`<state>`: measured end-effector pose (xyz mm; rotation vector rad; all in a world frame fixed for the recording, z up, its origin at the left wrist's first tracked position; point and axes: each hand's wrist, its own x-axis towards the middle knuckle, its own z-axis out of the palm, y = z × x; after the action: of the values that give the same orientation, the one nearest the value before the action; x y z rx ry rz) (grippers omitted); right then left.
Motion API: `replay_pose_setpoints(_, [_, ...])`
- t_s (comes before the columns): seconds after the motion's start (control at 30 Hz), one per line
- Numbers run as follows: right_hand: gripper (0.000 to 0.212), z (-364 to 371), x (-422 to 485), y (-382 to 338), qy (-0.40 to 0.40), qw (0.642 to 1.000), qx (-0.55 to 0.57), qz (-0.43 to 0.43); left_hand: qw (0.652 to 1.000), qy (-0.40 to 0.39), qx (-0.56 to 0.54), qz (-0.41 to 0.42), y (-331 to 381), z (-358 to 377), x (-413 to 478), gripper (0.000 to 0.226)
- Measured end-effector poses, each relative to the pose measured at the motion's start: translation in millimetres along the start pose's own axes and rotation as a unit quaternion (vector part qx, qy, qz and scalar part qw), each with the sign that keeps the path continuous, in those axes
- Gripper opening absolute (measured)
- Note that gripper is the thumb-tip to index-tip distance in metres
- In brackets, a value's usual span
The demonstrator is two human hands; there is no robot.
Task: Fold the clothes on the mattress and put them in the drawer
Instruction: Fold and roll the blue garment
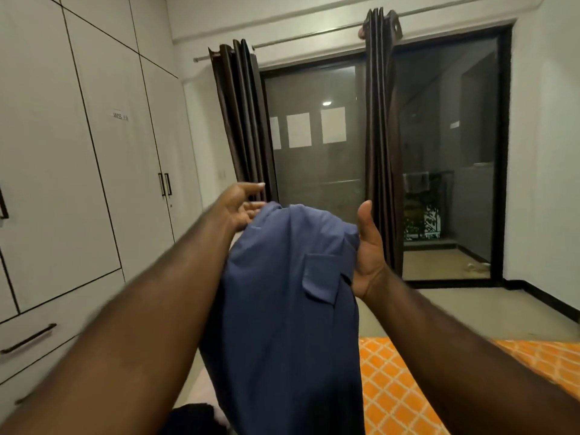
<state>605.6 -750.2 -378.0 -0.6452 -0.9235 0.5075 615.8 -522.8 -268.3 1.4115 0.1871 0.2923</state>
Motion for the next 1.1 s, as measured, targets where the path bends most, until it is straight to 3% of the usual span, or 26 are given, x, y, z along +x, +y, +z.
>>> replay_pose_setpoints(0.07, [0.094, -11, 3, 4, 0.015, 0.999, -0.03, 0.023, 1.0, 0.004, -0.013, -0.024, -44, -12, 15, 0.026])
replay_pose_setpoints(0.13, [0.108, -23, 5, 10, 0.043, 0.998, -0.004, 0.044, 0.996, -0.011, -0.043, -0.076, -88, -29, 26, 0.037])
replay_pose_setpoints(0.23, [0.109, -37, 5, 18, 0.094, 0.994, 0.013, 0.045, 0.985, -0.038, -0.097, -0.139, -139, -40, -2, 0.058])
replay_pose_setpoints(0.33, [0.108, -44, 9, 22, 0.114, 0.992, 0.044, 0.036, 0.989, 0.002, -0.076, -0.129, -174, -45, -49, 0.059])
replay_pose_setpoints(0.43, [0.108, -46, 17, 21, 0.128, 0.99, 0.047, 0.021, 0.985, -0.001, -0.134, -0.108, -197, -48, -65, 0.056])
replay_pose_setpoints(0.57, [0.109, -44, 23, 13, 0.134, 0.99, 0.038, 0.014, 0.968, -0.137, -0.195, -0.074, -186, -57, -64, 0.092])
replay_pose_setpoints(0.8, [0.112, -66, 14, 0, 0.192, 0.98, -0.001, 0.042, 0.975, -0.083, -0.193, 0.072, -157, -55, -45, 0.057])
replay_pose_setpoints(0.93, [0.118, -72, 2, 5, 0.201, 0.978, 0.04, 0.037, 0.961, -0.115, -0.249, 0.046, -163, -45, -57, 0.054])
replay_pose_setpoints(1.03, [0.093, -93, 7, 12, 0.216, 0.974, 0.069, -0.003, 0.96, -0.147, -0.236, 0.002, -174, -25, -67, 0.057])
replay_pose_setpoints(1.1, [0.087, -86, 6, 14, 0.222, 0.974, 0.051, -0.006, 0.967, -0.146, -0.207, -0.025, -178, -13, -72, 0.058])
